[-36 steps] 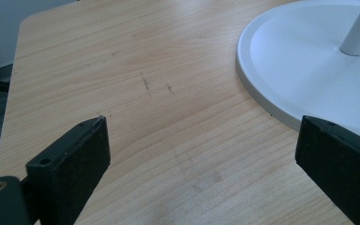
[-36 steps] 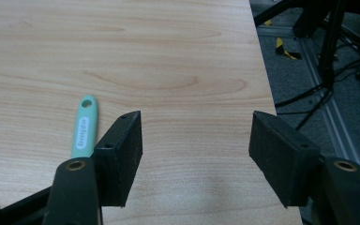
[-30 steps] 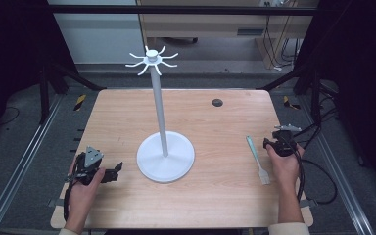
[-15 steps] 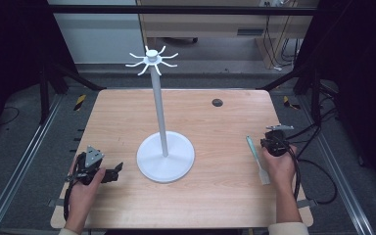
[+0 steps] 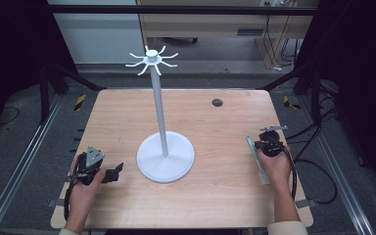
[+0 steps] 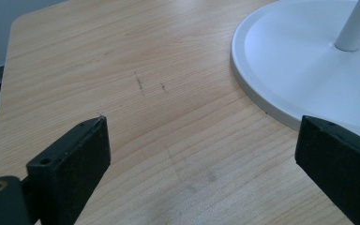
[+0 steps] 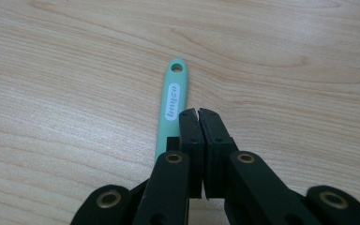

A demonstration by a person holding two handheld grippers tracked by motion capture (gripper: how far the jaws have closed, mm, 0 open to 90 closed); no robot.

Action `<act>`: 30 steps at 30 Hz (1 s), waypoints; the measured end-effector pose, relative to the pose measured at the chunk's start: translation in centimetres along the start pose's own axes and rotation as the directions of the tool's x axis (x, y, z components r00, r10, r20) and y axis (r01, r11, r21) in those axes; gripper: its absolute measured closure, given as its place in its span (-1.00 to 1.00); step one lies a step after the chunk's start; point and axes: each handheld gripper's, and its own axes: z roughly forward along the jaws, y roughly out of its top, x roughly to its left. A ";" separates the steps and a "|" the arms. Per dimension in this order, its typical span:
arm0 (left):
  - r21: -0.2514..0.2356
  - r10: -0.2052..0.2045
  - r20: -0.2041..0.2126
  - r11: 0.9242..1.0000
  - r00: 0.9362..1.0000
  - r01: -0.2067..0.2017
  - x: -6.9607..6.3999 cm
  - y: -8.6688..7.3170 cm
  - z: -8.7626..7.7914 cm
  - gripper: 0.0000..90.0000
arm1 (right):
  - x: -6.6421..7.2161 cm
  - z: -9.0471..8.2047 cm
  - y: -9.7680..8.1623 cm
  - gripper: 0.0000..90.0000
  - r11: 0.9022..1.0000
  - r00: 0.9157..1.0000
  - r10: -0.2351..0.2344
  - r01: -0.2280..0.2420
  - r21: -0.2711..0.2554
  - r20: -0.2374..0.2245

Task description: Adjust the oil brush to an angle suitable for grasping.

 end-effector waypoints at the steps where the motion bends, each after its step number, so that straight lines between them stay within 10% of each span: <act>1: 0.000 0.001 0.000 1.000 1.000 -0.001 0.0 0.0 0.0 -0.93 | 0.0 0.0 0.0 0.97 1.000 1.000 0.003 -0.003 0.000 -0.001; 20: 0.002 0.004 0.002 1.000 1.000 -0.004 -0.1 0.0 0.1 -0.93 | 0.1 0.3 -0.1 1.00 1.000 1.000 0.008 -0.008 0.008 -0.028; 30: 0.002 0.004 0.004 1.000 1.000 -0.004 -0.1 0.0 0.1 -0.93 | 1.6 0.2 -0.1 1.00 0.997 0.985 -0.074 0.077 0.013 -0.153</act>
